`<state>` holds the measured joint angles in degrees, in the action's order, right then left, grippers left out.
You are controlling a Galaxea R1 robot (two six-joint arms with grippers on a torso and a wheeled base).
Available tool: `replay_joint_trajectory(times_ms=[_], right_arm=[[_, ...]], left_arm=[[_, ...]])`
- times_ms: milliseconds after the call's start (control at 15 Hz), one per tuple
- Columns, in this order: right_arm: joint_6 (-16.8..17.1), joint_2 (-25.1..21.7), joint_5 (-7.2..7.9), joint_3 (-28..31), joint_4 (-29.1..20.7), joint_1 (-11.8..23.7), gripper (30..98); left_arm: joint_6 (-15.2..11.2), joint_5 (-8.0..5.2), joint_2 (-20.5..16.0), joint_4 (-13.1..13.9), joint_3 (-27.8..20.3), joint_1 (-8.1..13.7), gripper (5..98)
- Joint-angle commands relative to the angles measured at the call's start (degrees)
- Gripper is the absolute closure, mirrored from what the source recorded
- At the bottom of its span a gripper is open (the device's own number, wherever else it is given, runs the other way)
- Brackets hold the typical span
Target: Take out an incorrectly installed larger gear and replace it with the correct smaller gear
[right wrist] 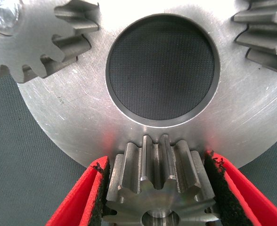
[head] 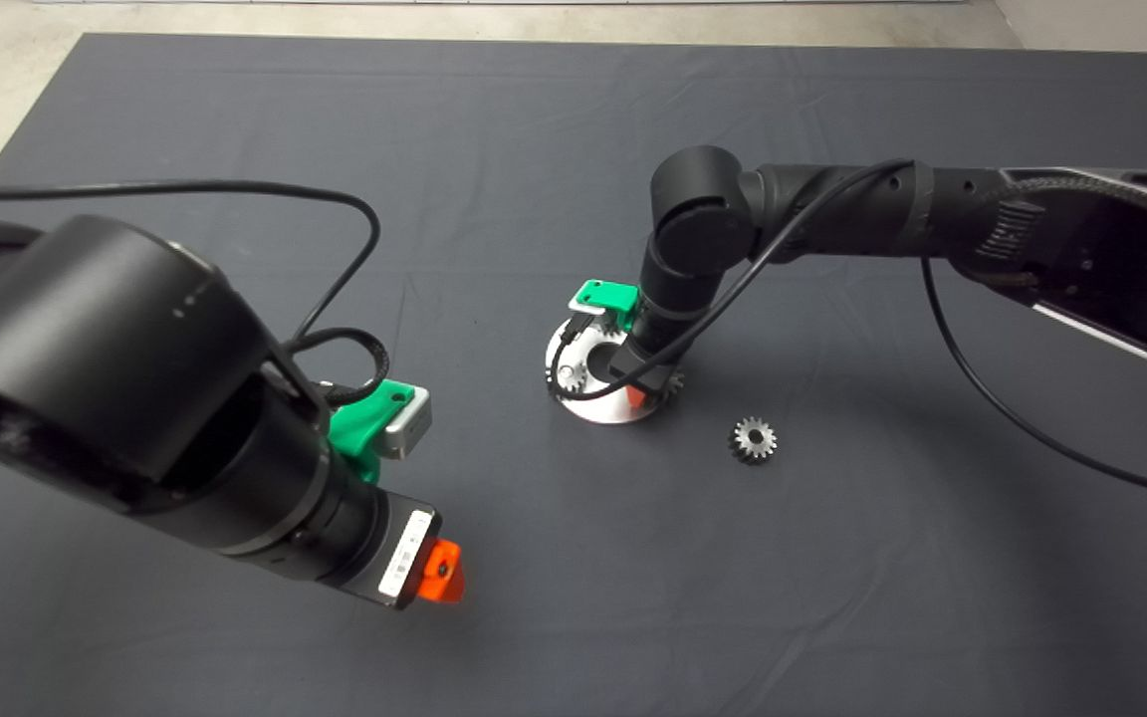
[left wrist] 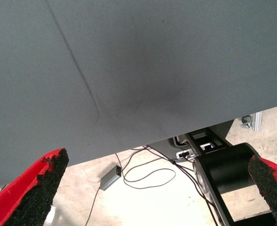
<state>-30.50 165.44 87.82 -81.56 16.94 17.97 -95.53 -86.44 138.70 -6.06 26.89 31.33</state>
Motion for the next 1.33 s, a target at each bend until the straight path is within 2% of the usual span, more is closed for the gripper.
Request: replay_joint_trajectory(times_ms=[0,1000,1267], right_arm=[[-0.1,1.9,6.49,0.8,1.2,3.0,77.9],[0.0,2.5,7.07,0.9,1.0,7.8,78.5],[0.3,-0.2,7.18,1.5,1.0,8.2,78.6]], left_arm=[[-0.3,-0.13,-0.1,0.0,-0.7,0.6,5.4],[-0.3,-0.04,-0.1,0.0,-0.7,0.6,5.4],[-0.3,-0.04,0.0,0.0,-0.7,0.6,5.4]])
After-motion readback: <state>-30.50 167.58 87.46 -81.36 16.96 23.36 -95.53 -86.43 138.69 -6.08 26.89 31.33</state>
